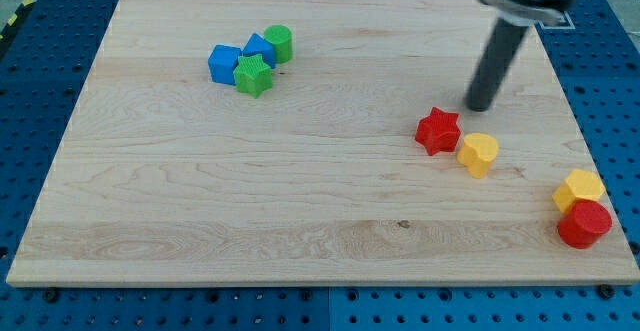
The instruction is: Slide the red star towards bottom
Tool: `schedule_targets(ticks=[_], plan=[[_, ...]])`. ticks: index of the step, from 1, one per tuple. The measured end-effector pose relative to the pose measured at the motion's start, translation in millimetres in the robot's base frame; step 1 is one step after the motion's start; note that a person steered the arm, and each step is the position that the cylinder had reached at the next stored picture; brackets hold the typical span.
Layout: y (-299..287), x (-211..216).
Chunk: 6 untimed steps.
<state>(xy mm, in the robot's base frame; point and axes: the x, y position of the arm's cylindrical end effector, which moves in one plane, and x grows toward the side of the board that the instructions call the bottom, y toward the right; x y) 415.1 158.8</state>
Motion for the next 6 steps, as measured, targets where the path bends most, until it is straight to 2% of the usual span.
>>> schedule_targets(ticks=[3,4,6], plan=[[-81,-2],[-70,3],[-8,40]])
